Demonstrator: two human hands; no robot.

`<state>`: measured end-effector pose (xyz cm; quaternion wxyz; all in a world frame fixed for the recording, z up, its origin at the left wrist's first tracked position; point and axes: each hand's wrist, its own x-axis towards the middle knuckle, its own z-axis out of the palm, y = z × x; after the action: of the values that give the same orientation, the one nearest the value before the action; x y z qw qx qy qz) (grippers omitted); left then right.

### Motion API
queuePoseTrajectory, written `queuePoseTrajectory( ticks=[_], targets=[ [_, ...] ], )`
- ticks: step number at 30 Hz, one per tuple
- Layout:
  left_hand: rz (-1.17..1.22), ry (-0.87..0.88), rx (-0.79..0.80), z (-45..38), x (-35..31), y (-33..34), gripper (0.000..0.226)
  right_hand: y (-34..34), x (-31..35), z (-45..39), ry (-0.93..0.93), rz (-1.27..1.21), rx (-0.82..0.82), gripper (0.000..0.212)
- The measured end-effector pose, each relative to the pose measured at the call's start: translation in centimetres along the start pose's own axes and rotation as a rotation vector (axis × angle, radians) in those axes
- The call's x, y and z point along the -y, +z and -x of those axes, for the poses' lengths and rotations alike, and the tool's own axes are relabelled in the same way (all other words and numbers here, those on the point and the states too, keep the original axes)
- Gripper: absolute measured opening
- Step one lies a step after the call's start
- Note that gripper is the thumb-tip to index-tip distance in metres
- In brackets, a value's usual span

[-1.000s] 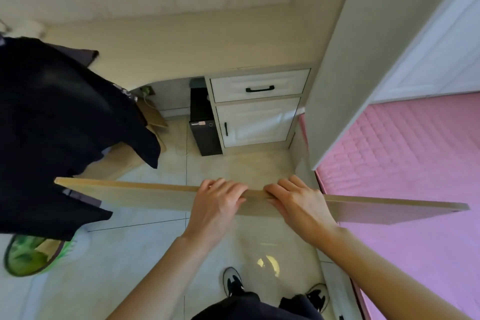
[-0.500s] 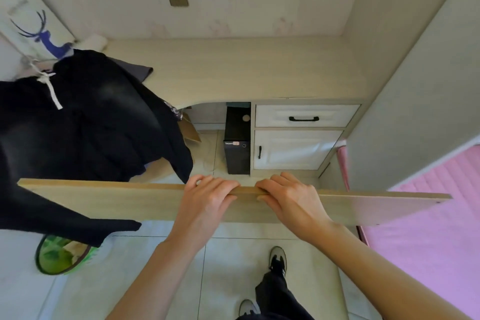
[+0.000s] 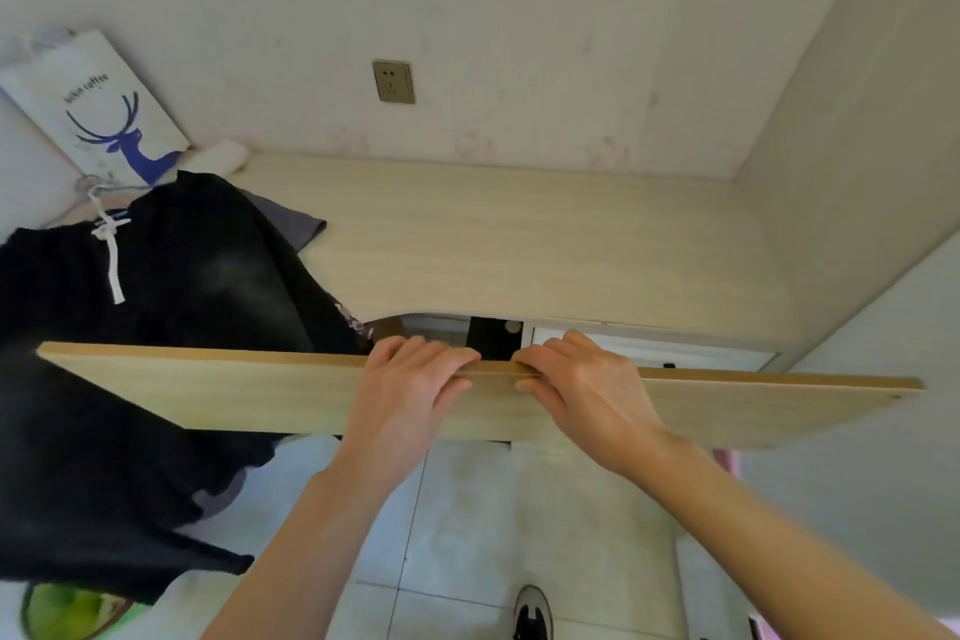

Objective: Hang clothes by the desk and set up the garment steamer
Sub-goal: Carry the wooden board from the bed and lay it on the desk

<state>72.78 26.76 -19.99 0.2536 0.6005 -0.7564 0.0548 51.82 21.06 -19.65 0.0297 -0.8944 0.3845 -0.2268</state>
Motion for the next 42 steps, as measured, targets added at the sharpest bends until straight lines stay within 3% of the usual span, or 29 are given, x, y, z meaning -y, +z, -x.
queuePoseTrajectory(
  ticks=[12,27,33,42],
  targets=[
    [-0.017,-0.015,-0.004,-13.0,3.3,5.5,0.026,0.2,-10.3,-10.2,-0.010,0.028,0.062,0.018],
    [0.127,-0.002,0.052,-25.6,10.3,11.3,0.021,3.0,-17.7,-20.9,0.094,0.109,0.064,0.026],
    [0.149,0.001,0.084,-28.8,13.3,13.5,0.023,4.7,-19.4,-24.5,0.148,0.105,0.138,0.016],
    [0.181,-0.054,0.152,-31.0,14.0,15.7,0.022,5.8,-21.7,-26.1,0.218,0.054,0.245,0.020]
  ],
)
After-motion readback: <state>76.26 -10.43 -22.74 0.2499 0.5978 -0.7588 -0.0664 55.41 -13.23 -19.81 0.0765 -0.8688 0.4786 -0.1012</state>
